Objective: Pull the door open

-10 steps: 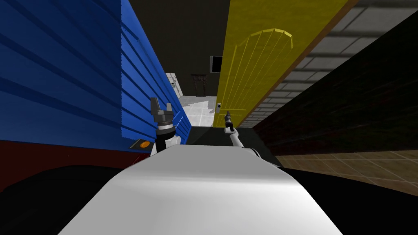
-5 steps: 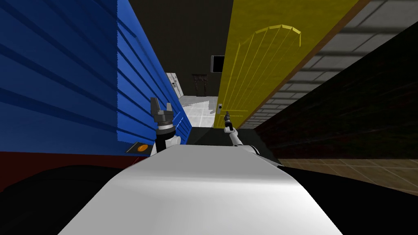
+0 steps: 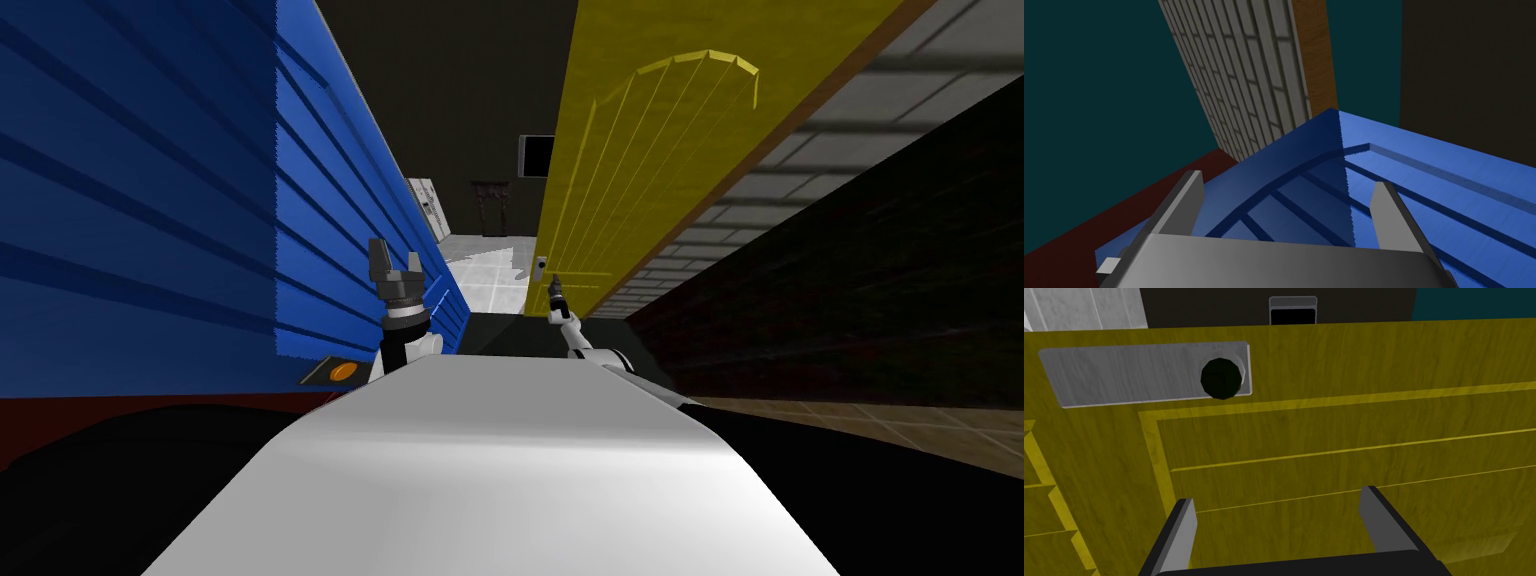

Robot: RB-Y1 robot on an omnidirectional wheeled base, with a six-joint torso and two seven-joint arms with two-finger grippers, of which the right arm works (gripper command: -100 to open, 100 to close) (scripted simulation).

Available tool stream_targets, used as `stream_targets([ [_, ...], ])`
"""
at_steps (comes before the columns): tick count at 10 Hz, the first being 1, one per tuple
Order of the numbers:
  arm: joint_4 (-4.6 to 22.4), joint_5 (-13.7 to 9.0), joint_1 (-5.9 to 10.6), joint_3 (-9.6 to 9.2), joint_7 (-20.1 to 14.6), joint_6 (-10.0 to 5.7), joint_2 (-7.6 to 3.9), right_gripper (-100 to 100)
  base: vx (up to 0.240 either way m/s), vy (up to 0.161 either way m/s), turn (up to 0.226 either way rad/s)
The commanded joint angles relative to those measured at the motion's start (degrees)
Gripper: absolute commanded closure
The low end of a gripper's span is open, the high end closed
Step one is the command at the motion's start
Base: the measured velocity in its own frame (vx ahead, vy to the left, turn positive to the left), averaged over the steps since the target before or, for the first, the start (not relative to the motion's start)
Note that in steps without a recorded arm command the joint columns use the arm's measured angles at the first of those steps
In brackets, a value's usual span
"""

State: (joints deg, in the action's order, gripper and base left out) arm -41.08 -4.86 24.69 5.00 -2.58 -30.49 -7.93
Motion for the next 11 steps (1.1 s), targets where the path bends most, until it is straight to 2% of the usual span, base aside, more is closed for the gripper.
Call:
stream_targets([
  [1, 2.86, -0.24, 1.58, 0.12, 0.07, -0.34, -0.16, -100, 0.066, 0.01, 0.029],
  [2, 3.07, -0.24, 1.58, 0.12, 0.07, -0.34, -0.16, -100, 0.05, 0.005, 0.008],
  [7, 9.32, -0.85, 5.06, 0.46, 0.41, -0.38, -0.36, -100, 0.06, 0.007, 0.018],
  [8, 11.27, -1.04, 6.15, 0.56, 0.52, -0.39, -0.42, -100, 0.077, 0.014, 0.026],
  [10, 12.8, -1.18, 7.0, 0.65, 0.6, -0.4, -0.47, -100, 0.068, 0.004, 0.016],
  [11, 12.15, -1.12, 6.69, 0.6, 0.54, -0.3, -0.49, -100, 0.027, 0.002, 0.003],
])
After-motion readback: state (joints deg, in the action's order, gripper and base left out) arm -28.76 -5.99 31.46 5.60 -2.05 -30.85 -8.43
